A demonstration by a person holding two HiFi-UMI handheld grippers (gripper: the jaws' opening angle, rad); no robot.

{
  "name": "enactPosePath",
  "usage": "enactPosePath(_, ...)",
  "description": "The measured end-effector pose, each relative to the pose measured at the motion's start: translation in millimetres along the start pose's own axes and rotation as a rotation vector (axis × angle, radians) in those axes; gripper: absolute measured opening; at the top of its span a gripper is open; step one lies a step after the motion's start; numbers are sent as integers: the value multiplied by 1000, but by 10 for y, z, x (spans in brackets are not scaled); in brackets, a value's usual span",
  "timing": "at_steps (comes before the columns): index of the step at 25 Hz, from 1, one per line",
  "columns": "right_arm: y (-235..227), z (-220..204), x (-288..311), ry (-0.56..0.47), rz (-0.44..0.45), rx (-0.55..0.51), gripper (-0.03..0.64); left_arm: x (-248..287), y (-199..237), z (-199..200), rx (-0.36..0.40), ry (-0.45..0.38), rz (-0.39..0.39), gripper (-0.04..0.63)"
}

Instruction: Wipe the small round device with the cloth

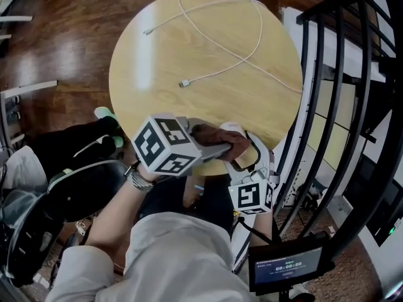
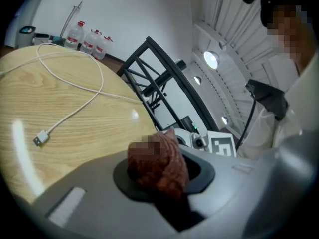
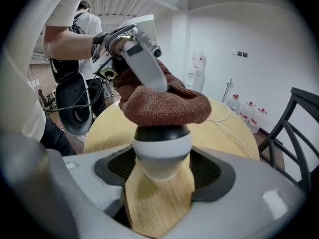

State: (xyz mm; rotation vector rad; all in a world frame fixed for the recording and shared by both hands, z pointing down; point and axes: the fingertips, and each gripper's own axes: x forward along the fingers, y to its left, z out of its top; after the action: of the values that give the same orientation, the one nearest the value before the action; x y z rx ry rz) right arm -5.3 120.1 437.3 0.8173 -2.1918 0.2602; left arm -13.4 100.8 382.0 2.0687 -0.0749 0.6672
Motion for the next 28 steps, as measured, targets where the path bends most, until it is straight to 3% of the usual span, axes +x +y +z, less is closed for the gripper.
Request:
enactPosePath(5, 4, -1, 26, -1, -11, 1, 341, -38, 60, -36, -7, 2, 3, 87)
enactPosePath(13, -22, 0, 29, -10, -31, 11, 341, -96, 277, -91, -80, -35, 20, 87)
enactPosePath(28, -4, 31, 10, -8, -26, 23, 340, -39, 479, -184, -64, -70, 92, 75)
